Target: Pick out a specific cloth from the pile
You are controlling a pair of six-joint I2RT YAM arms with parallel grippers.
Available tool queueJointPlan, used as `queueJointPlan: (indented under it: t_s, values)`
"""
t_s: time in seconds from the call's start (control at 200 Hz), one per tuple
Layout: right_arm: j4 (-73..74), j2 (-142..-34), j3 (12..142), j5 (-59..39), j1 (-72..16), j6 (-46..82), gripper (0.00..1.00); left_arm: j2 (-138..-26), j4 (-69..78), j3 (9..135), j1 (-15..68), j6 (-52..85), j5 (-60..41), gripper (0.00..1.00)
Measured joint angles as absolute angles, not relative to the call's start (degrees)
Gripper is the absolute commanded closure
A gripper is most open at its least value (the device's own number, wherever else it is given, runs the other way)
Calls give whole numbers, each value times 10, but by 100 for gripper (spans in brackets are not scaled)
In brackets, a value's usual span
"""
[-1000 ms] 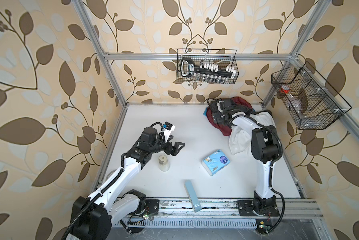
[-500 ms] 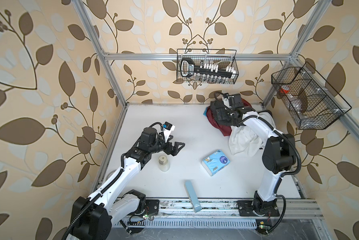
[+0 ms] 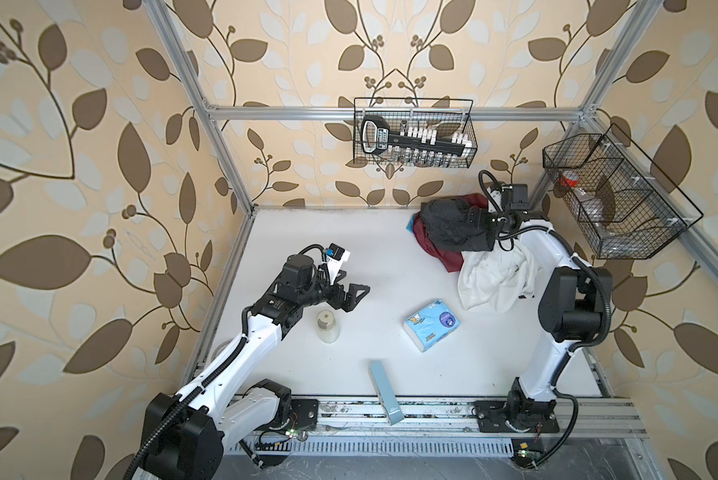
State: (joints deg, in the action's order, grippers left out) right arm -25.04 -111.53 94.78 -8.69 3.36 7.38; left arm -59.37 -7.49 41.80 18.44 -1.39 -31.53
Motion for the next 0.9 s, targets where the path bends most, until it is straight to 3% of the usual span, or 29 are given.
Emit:
queueJointPlan:
  t_s: [0.625, 0.68, 0.78, 0.85, 0.9]
  values:
    - [-262, -1223, 1010, -76, 18, 77, 2, -617, -76, 418, 184, -17, -315, 1]
    - [-262, -1232, 1012, -65, 11, 69, 15, -617, -76, 418, 184, -18, -315, 1]
    - [-262, -1241, 1012, -49, 3, 62, 48, -617, -77, 418, 184, -18, -315, 1]
    - [-261, -1242, 1012, -44, 3, 57, 86, -617, -77, 418, 184, -18, -315, 1]
    - [-262, -1242, 1012, -43, 2, 59, 100, -618, -78, 418, 184, -19, -315, 1]
